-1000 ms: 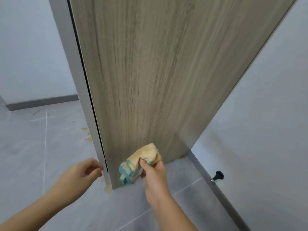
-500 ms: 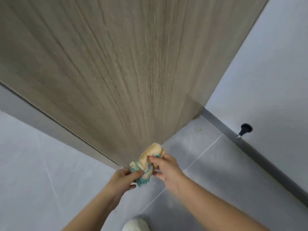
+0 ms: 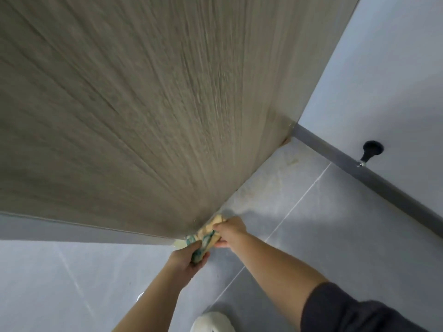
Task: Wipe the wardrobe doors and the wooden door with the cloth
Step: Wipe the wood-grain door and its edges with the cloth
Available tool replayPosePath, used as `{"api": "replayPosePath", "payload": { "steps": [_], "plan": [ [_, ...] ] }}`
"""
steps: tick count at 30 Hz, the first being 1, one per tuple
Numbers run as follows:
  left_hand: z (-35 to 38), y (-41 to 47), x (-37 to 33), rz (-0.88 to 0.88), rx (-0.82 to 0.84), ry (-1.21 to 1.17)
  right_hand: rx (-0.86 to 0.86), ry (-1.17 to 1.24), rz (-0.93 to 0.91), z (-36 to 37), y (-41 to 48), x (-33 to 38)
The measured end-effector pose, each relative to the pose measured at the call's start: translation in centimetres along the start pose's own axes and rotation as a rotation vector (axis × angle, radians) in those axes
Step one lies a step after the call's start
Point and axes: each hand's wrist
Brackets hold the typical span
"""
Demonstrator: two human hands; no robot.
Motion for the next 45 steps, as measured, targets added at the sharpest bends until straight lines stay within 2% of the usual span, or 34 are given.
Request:
{"api": "replayPosePath", "payload": {
  "steps": [5, 11, 16, 23, 36, 40, 45],
  "plan": [
    [-0.1, 1.6, -0.8, 0.047, -0.009, -0.173, -0.017, -0.074, -0.018, 1.7, 1.3, 0.7],
    [0.1, -0.2, -0.7, 0.093, -0.005, -0.221, -0.03, -0.043, -0.056, 1.5, 0.4, 1.3],
    [-0.2, -4.8, -0.2, 0.146, 0.024, -0.158, -0.028, 0.053, -0.15, 1.0, -2.9, 3.0],
    [-1.1, -12.8, 0.3, 0.295, 0.067, -0.075, 0.073, 0.22, -0.292, 0.4, -10.4, 6.6],
    [-0.2, -32.2, 1.2, 0.654, 0.229, -0.139, 0.32, 0.405, -0.743, -1.3, -26.7, 18.0],
    [0.5, -37.8, 1.4, 0.802, 0.257, -0.173, 0.425, 0.455, -0.838, -1.8, -31.1, 21.9],
    [2.2, -40.7, 2.5, 1.051, 0.284, -0.193, 0.553, 0.528, -0.965, -2.5, -33.8, 23.7]
  ]
}}
Point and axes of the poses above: each hand's wrist, its own y-axis towards the middle knuckle, its own z-axis out of the palm, x = y × z, and after that the axes turned 15 degrees about -z, right-handed
